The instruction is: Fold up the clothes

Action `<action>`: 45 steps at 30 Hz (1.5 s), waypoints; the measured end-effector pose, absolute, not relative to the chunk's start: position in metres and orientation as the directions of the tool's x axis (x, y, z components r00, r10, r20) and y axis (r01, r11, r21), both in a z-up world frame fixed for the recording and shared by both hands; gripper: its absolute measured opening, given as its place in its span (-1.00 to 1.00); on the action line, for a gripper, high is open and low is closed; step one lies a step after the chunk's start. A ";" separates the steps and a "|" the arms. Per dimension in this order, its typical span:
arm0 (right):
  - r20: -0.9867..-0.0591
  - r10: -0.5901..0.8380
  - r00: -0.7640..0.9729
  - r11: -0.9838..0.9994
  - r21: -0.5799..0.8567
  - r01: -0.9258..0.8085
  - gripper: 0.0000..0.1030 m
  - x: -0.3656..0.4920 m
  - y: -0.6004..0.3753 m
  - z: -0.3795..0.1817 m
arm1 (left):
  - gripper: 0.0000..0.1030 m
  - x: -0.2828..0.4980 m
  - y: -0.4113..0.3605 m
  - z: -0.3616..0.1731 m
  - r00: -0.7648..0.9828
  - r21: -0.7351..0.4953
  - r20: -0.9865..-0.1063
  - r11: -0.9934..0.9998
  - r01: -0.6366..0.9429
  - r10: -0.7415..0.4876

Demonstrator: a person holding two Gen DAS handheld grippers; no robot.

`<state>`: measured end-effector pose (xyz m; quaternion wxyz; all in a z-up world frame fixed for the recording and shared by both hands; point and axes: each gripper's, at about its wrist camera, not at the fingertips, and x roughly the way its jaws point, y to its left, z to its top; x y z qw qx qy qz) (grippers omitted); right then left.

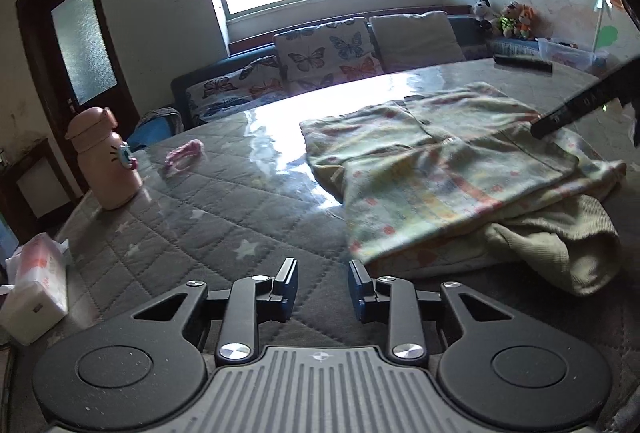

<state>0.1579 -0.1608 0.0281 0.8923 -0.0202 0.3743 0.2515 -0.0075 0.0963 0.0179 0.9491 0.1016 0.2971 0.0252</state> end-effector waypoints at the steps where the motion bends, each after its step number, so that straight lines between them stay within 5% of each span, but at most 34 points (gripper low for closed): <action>1: -0.670 0.441 0.597 0.868 0.151 -0.472 -0.60 0.157 -0.160 0.028 | -0.39 -0.007 0.100 0.023 0.825 0.198 -0.554 0.980 -0.001 0.113; 7: -0.675 0.427 0.601 0.872 0.133 -0.471 -0.49 0.161 -0.155 0.025 | -0.28 0.018 0.100 0.047 0.846 0.138 -0.528 0.990 0.001 0.073; 18: -0.705 0.449 0.550 0.861 0.176 -0.477 -0.57 0.130 -0.177 0.010 | 0.01 0.047 0.079 0.013 0.785 0.126 -0.619 0.988 0.090 0.008; 20: -0.703 0.445 0.555 0.861 0.166 -0.481 -0.68 0.126 -0.177 0.009 | -0.03 0.048 0.083 0.007 0.764 0.099 -0.645 0.992 0.081 0.002; 25: -0.706 0.455 0.543 0.852 0.169 -0.495 -0.72 0.123 -0.181 0.010 | -0.65 0.041 0.090 0.006 0.741 0.029 -0.669 0.995 0.100 -0.056; 28: -0.711 0.458 0.533 0.845 0.163 -0.509 -0.72 0.120 -0.183 0.010 | -0.78 0.036 0.089 0.008 0.732 0.025 -0.678 0.993 0.114 -0.067; 36: -0.741 0.455 0.493 0.806 0.108 -0.582 -0.72 0.101 -0.188 0.015 | -0.70 0.011 0.086 0.013 0.711 0.043 -0.697 0.985 0.170 -0.092; 45: -0.685 0.506 0.525 0.803 0.150 -0.577 -0.69 0.120 -0.192 0.041 | -0.68 0.043 0.090 0.046 0.791 0.065 -0.611 0.993 0.103 -0.042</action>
